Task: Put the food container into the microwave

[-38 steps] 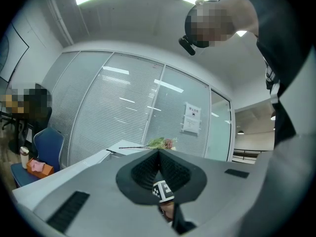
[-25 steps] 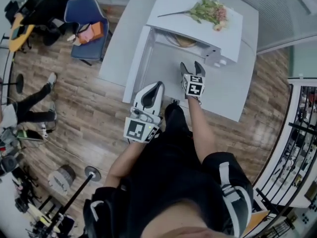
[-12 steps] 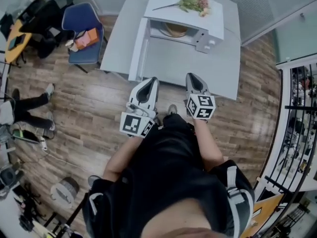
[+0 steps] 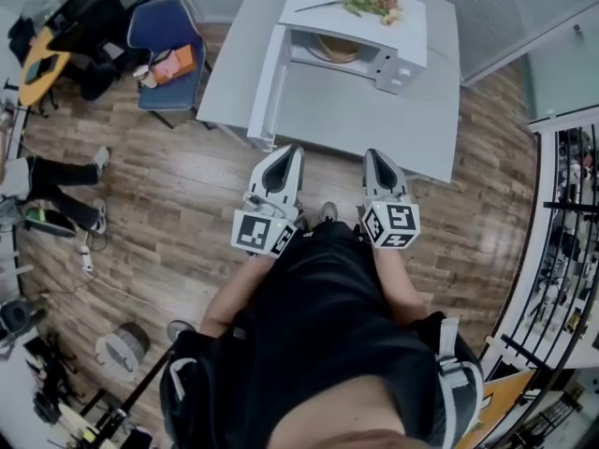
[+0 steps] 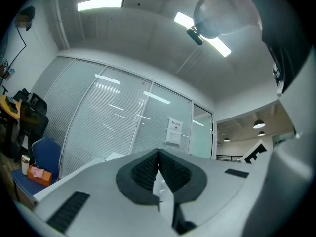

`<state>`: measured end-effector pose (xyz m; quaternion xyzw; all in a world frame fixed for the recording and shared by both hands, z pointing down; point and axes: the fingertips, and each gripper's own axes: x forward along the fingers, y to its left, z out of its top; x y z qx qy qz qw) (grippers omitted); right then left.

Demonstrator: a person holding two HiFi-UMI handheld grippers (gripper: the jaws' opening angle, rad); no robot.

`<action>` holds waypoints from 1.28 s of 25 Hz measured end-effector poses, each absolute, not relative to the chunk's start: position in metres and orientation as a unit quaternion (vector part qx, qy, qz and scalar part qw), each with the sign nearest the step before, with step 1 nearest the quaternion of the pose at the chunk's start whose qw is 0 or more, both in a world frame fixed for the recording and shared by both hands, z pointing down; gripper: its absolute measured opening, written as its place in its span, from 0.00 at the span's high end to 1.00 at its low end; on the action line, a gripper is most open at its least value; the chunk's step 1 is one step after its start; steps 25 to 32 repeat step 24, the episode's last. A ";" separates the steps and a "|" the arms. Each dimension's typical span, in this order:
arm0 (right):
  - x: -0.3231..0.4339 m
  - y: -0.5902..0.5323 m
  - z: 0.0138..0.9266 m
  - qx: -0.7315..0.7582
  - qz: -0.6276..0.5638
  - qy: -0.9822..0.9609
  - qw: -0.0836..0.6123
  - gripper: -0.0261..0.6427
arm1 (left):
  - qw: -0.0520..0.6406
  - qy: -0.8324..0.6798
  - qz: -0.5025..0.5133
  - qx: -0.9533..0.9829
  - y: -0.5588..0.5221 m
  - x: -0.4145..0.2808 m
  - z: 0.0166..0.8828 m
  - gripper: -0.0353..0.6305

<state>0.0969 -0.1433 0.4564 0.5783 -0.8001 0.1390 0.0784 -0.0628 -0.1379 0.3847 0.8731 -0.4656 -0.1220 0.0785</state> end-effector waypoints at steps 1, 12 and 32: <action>0.099 -0.143 0.456 0.578 0.140 -0.800 0.077 0.92 | 0.077 -0.466 -0.121 0.873 -0.137 -0.061 0.384 0.91; 0.111 -0.142 0.454 0.573 0.143 -0.804 0.069 0.92 | 0.070 -0.473 -0.115 0.871 -0.136 -0.051 0.384 0.91; 0.117 -0.145 0.453 0.569 0.141 -0.807 0.069 0.92 | 0.069 -0.477 -0.113 0.869 -0.139 -0.047 0.381 0.91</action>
